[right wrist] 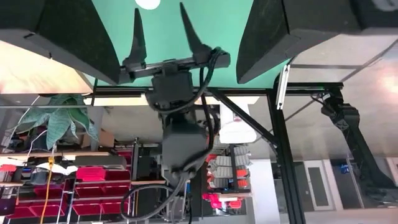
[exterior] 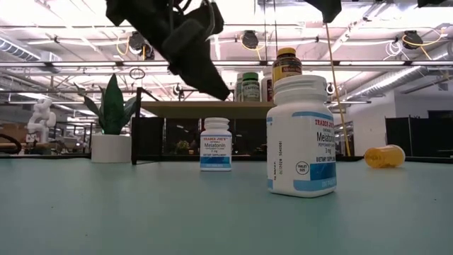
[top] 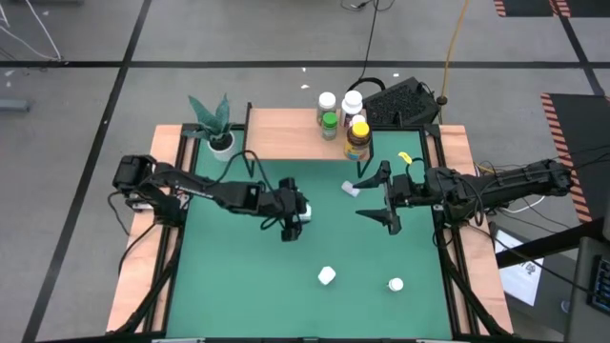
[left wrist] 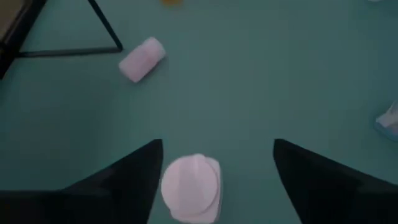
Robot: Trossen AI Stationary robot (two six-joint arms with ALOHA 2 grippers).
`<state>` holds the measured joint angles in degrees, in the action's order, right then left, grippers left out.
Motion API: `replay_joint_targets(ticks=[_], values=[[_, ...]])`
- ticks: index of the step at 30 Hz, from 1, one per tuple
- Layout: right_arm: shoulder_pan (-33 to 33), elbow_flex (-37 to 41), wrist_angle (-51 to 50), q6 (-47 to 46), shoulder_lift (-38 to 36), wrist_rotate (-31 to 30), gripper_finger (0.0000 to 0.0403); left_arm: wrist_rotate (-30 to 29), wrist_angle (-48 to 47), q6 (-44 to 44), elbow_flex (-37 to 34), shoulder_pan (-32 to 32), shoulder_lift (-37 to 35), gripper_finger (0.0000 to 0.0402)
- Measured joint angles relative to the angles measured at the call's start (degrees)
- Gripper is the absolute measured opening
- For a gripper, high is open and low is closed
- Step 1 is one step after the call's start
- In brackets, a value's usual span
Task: Pick and place medicine bottles onto shelf by color
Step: Put the white blue medicine bottle on the top of the shelf
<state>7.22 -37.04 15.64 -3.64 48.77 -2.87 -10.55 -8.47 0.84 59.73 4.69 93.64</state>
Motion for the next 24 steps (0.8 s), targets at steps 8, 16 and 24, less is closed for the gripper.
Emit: replay_joint_targets(ticks=[8, 16, 24], values=[[0.0, 0.0, 0.6, 0.1, 0.0, 0.0, 0.0314, -0.1, 1.5, 1.1, -4.2, -2.8, 0.9, 0.0373], [0.0, 0.0, 0.5, 0.2, 0.0, 0.0, 0.0314, 3.4, 6.1, 0.5, -7.2, -6.1, 0.9, 0.0345], [0.0, 0.0, 0.4, 0.2, 0.0, 0.0, 0.0314, 5.0, 6.3, 0.6, -7.2, -6.2, 0.9, 0.0275]])
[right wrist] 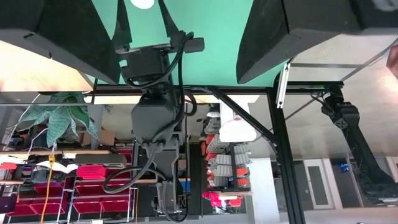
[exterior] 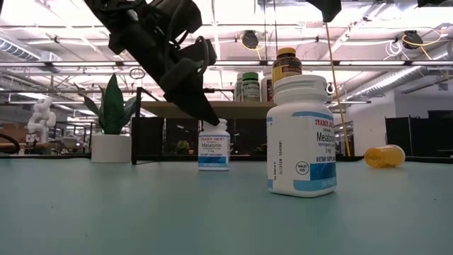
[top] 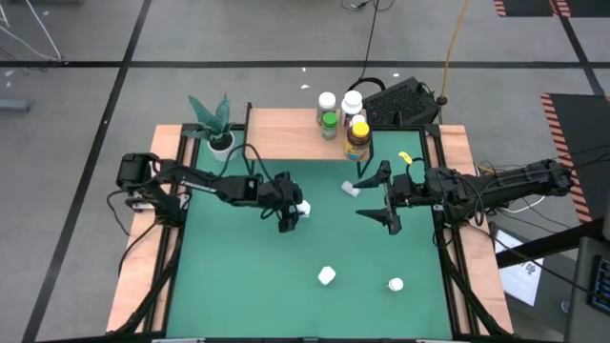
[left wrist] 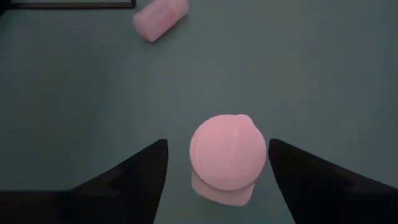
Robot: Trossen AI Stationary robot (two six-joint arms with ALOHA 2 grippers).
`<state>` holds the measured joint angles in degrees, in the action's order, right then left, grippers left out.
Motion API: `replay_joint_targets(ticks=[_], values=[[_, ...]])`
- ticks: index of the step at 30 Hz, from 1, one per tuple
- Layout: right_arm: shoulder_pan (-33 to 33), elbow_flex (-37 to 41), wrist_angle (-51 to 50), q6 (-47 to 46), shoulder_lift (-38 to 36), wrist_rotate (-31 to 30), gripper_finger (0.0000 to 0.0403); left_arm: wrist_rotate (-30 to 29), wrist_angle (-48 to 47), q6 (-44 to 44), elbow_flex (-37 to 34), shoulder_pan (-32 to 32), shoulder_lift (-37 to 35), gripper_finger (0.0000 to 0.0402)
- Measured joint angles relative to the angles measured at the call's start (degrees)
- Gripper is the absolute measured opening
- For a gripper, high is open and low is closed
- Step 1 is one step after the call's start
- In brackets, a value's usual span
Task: Pick and place medicine bottles onto shelf by color
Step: Put the white blue medicine bottle on the top of the shelf
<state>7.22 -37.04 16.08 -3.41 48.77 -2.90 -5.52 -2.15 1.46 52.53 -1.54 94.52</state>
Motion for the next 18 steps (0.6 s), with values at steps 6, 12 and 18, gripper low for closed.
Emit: replay_joint_targets(ticks=[6, 12, 18], values=[[0.0, 0.0, 0.1, 0.0, 0.0, 0.0, 0.0314, 2.5, 1.0, 0.8, -0.1, 0.0, 2.2, 0.0252], [0.0, 0.0, 0.0, 0.0, 0.1, 0.0, 0.0314, 3.5, 4.0, 3.3, 0.0, 0.2, 5.6, 0.0251], [0.0, 0.0, -0.1, 0.0, 0.3, 0.0, 0.0313, 3.5, 3.5, 3.8, 0.0, 0.2, 5.1, 0.0247]])
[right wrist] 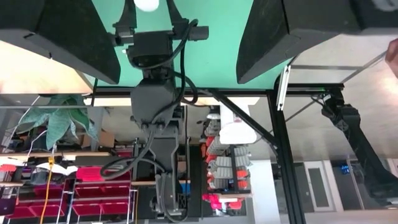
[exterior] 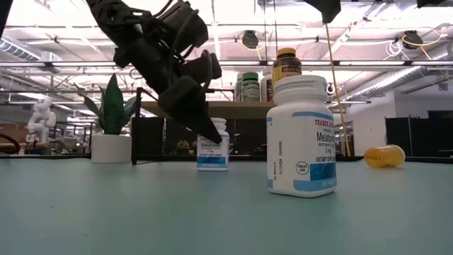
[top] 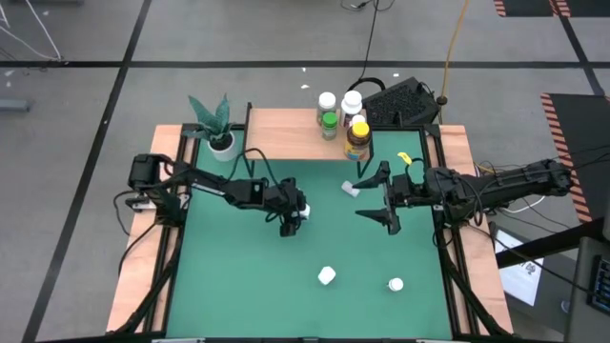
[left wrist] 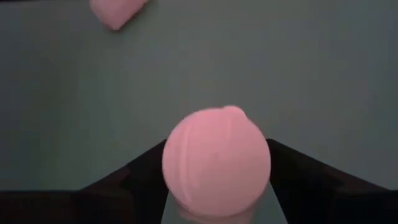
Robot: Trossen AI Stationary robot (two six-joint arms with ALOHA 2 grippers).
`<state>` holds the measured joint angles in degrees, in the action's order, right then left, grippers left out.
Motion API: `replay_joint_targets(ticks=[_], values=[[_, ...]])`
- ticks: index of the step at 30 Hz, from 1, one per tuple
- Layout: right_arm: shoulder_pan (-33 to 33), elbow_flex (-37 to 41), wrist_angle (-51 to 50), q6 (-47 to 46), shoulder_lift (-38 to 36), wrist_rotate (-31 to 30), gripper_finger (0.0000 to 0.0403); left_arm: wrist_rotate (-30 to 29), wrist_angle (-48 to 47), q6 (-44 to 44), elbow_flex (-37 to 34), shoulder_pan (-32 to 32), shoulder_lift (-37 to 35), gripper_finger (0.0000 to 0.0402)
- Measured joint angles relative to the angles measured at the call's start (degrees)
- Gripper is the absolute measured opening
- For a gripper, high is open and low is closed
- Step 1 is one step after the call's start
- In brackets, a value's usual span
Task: Pick and place medicine bottles onto shelf by color
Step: Put the white blue medicine bottle on the top of the shelf
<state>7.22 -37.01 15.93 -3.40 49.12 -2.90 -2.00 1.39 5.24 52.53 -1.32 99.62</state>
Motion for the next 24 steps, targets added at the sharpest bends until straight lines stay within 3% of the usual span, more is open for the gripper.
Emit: replay_joint_targets(ticks=[9, 14, 18, 24], values=[[0.0, 0.0, 0.0, 0.0, 0.0, 0.0, 0.0313, -0.2, 0.7, -1.2, 0.1, -0.1, -1.5, 0.0171], [0.0, 0.0, 0.1, 0.0, 0.0, 0.0, 0.0313, -0.2, 0.7, -1.6, 0.2, -0.3, -2.2, 0.0169], [0.0, 0.0, 0.1, 0.0, 0.0, 0.0, 0.0313, -1.2, -0.5, -1.7, 2.7, -0.3, -3.3, 0.0191], [0.0, 0.0, 0.9, 0.0, 0.0, 0.0, 0.0313, -1.7, -12.6, 0.3, 14.5, -2.0, -3.3, 0.0179]])
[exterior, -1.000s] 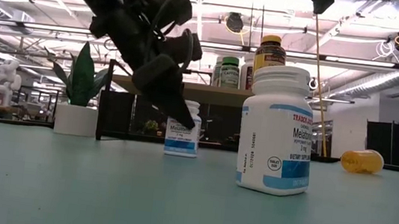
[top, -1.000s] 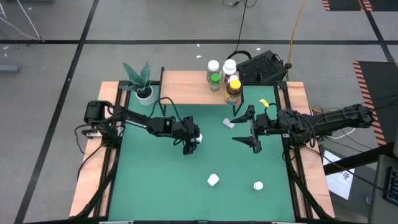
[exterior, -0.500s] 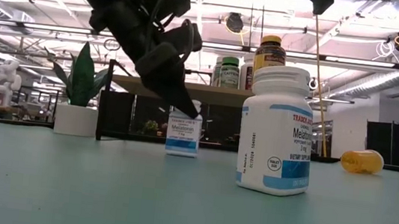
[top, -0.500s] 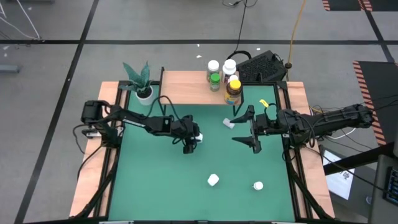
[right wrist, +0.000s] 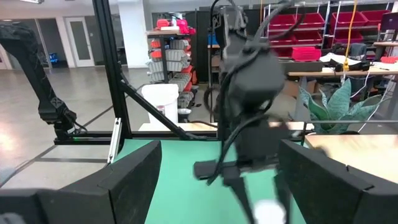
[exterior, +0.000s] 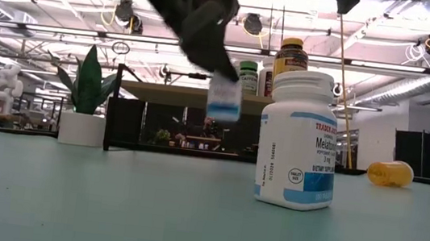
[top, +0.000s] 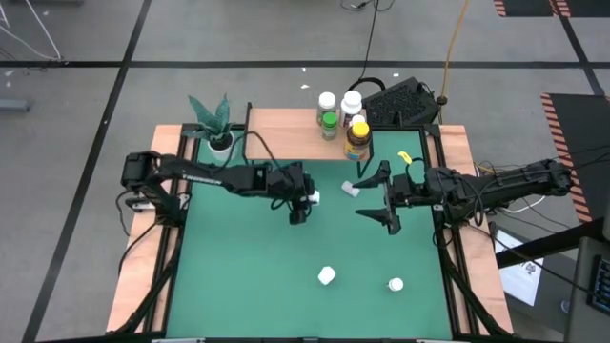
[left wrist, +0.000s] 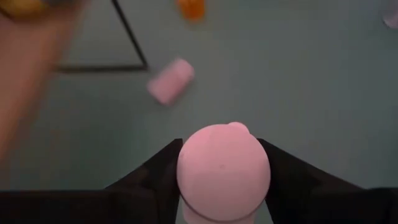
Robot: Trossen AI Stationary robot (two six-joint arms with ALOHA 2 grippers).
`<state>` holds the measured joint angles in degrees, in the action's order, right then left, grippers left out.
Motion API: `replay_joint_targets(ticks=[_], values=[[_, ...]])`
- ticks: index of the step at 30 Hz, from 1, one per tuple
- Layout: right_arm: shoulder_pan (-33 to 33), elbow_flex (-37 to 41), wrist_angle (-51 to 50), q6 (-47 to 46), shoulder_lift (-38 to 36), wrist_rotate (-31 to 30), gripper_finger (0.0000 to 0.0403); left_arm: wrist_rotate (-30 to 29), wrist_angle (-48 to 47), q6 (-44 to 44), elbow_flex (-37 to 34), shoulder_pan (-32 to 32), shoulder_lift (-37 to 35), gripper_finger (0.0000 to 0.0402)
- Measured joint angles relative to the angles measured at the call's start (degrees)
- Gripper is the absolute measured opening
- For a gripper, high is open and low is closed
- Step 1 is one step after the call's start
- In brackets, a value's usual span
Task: Pick and place medicine bottles onto shelf by color
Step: Put the white blue medicine bottle on the top of the shelf
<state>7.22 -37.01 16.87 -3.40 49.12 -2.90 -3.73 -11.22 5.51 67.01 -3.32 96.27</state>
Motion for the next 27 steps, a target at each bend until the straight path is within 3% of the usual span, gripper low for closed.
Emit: replay_joint_targets(ticks=[6, 11, 17, 27], values=[[0.0, 0.0, 0.0, 0.0, 0.0, 0.0, 0.0313, -2.3, -6.7, 2.7, 10.8, -2.8, 0.0, 0.0176], [0.0, 0.0, 0.1, 0.0, 0.0, 0.0, 0.0313, -2.3, -5.8, 6.5, 16.8, -6.2, 0.8, 0.019], [0.0, 0.0, 0.6, 0.0, 0.0, 0.1, 0.0313, -0.8, -3.3, 6.4, 17.5, -11.1, 1.4, 0.017], [0.0, 0.0, 1.5, 0.0, 0.0, 0.0, 0.0313, 2.3, 0.2, 6.0, 17.4, -15.1, 4.9, 0.0185]])
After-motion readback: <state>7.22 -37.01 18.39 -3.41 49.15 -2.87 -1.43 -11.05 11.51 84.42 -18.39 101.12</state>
